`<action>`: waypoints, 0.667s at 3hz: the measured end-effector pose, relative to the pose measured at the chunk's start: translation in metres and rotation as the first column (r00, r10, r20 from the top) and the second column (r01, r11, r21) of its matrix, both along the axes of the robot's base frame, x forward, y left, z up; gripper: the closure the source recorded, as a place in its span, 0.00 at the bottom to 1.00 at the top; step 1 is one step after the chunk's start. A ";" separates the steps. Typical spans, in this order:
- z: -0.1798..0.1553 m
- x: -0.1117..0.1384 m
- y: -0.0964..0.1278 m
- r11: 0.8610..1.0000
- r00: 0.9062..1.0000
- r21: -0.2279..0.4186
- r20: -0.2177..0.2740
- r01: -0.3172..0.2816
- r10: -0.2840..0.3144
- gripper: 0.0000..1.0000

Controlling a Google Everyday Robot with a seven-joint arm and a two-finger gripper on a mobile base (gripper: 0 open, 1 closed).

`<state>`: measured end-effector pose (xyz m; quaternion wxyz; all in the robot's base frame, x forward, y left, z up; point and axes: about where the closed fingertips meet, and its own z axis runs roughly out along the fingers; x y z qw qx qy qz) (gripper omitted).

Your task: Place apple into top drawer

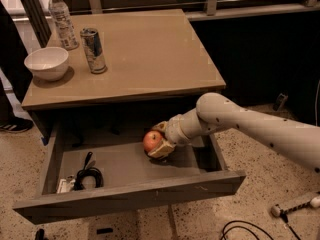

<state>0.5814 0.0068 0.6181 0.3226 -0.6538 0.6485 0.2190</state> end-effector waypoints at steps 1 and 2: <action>0.000 0.000 0.000 1.000 1.000 0.000 0.000 0.000 0.000 0.00; 0.000 0.000 0.000 1.000 1.000 0.000 0.000 0.000 0.000 0.00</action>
Offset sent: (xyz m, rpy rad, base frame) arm 0.0000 0.0000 0.0000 0.0000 0.0000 0.0000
